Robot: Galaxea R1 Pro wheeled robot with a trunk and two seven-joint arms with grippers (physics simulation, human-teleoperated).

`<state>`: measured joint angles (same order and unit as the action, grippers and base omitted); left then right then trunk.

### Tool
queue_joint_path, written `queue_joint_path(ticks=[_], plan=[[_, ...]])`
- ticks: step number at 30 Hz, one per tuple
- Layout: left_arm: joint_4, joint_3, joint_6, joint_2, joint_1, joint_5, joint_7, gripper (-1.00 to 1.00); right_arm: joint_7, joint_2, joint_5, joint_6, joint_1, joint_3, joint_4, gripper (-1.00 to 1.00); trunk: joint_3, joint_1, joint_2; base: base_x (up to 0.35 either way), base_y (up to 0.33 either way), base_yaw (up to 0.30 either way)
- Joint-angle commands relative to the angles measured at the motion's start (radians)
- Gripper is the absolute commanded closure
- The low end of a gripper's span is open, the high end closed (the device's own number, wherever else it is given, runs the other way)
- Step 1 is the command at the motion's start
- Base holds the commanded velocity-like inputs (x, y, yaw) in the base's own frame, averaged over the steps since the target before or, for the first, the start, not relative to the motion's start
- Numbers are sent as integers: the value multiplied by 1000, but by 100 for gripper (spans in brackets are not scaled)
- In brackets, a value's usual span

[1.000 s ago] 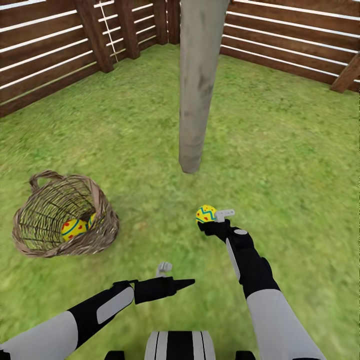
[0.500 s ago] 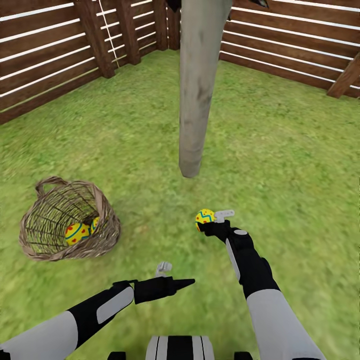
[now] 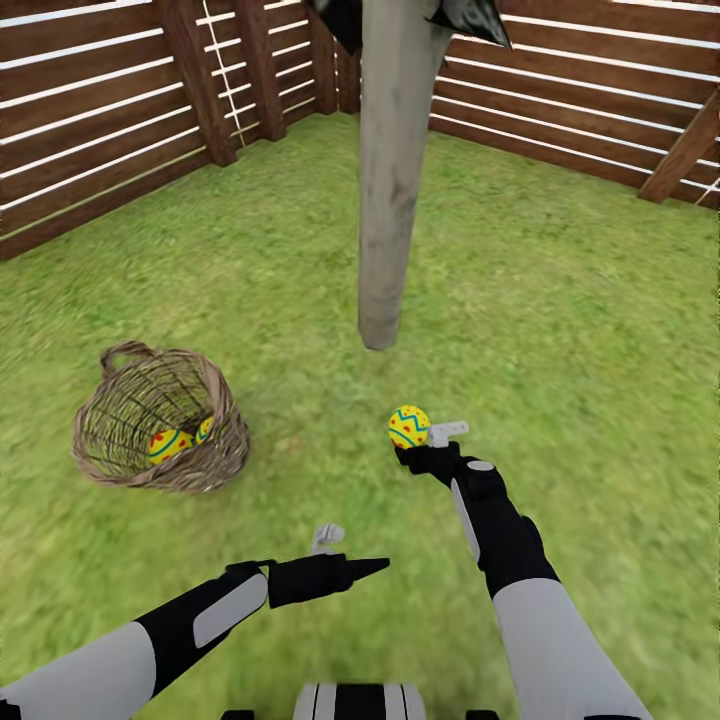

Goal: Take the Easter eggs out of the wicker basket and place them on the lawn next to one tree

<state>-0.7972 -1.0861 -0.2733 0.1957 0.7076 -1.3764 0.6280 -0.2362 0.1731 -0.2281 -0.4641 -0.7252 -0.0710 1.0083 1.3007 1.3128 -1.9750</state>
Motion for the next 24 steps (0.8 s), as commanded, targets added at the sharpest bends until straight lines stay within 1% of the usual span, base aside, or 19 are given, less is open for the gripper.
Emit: queue_joint_path(ticks=[1, 24], plan=[[-1, -3, -7, 1, 1, -10, 1, -100, -9, 1, -10, -4, 0, -4, 1, -100, -4, -4, 7, -35, 0, 0], [1, -1, -6, 2, 1, -14, 1, -100, -9, 1, -10, -4, 0, -4, 1, -100, -113, -92, 168, -2, 0, 0]])
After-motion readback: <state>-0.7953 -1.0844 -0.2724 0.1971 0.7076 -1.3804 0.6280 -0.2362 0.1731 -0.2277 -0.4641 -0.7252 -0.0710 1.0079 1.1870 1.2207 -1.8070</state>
